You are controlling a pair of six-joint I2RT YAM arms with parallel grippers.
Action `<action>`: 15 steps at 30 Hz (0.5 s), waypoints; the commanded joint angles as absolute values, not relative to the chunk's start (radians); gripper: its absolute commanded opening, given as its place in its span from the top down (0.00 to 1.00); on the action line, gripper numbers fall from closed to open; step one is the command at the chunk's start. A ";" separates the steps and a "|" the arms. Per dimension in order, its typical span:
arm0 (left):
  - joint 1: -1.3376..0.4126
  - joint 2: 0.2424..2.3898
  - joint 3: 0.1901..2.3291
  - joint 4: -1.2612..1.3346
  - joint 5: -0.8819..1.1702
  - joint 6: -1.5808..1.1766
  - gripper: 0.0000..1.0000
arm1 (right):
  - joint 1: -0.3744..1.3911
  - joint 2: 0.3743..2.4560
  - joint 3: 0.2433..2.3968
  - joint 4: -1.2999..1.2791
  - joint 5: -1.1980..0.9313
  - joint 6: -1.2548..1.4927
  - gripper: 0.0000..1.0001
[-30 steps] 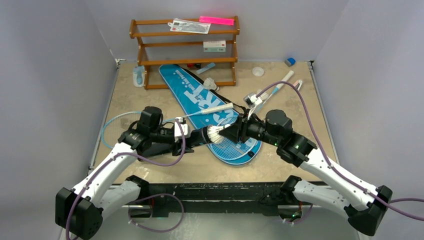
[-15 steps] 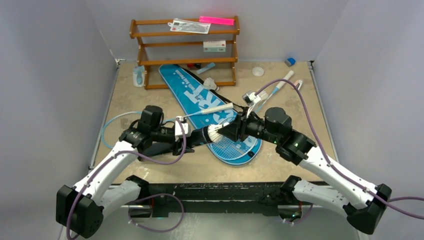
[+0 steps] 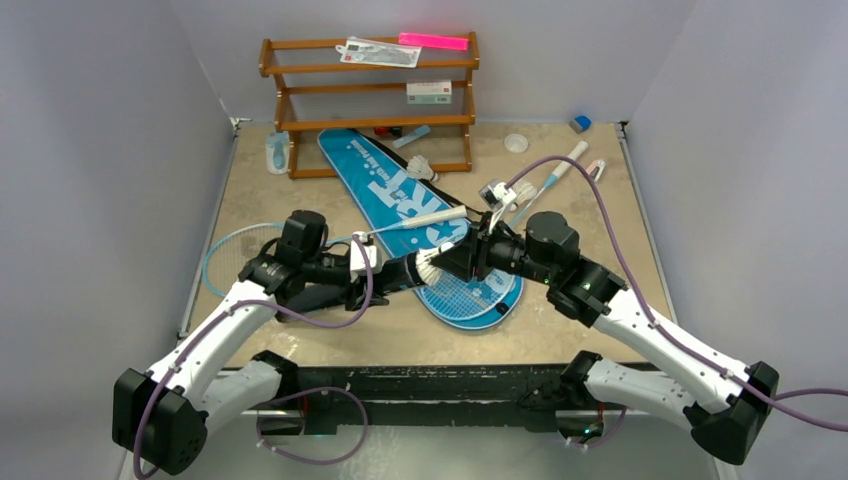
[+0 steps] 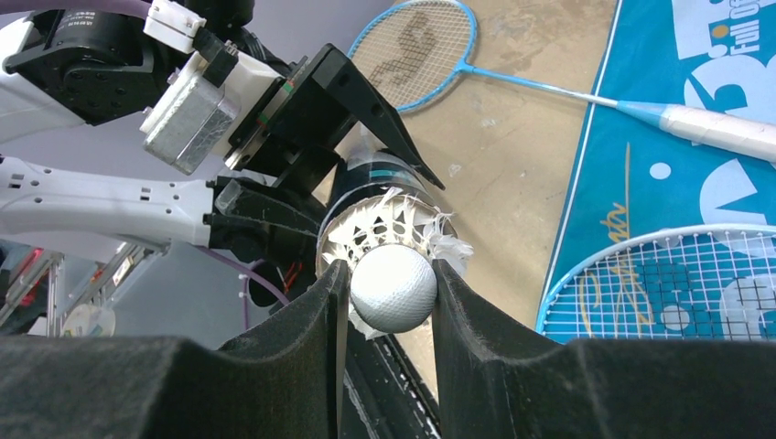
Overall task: Pack up the badminton gear
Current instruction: Place the shuttlecock at the shuttle tube.
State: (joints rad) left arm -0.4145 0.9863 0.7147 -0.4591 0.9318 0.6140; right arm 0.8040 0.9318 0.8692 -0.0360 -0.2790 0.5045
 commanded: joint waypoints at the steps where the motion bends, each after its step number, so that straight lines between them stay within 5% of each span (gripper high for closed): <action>1: -0.414 0.996 0.738 -0.459 1.026 0.605 0.78 | 0.805 0.937 0.915 0.049 -0.325 0.513 0.72; 15: -0.414 0.998 0.741 -0.482 1.112 0.647 0.77 | 0.805 0.954 0.933 0.036 -0.302 0.410 0.69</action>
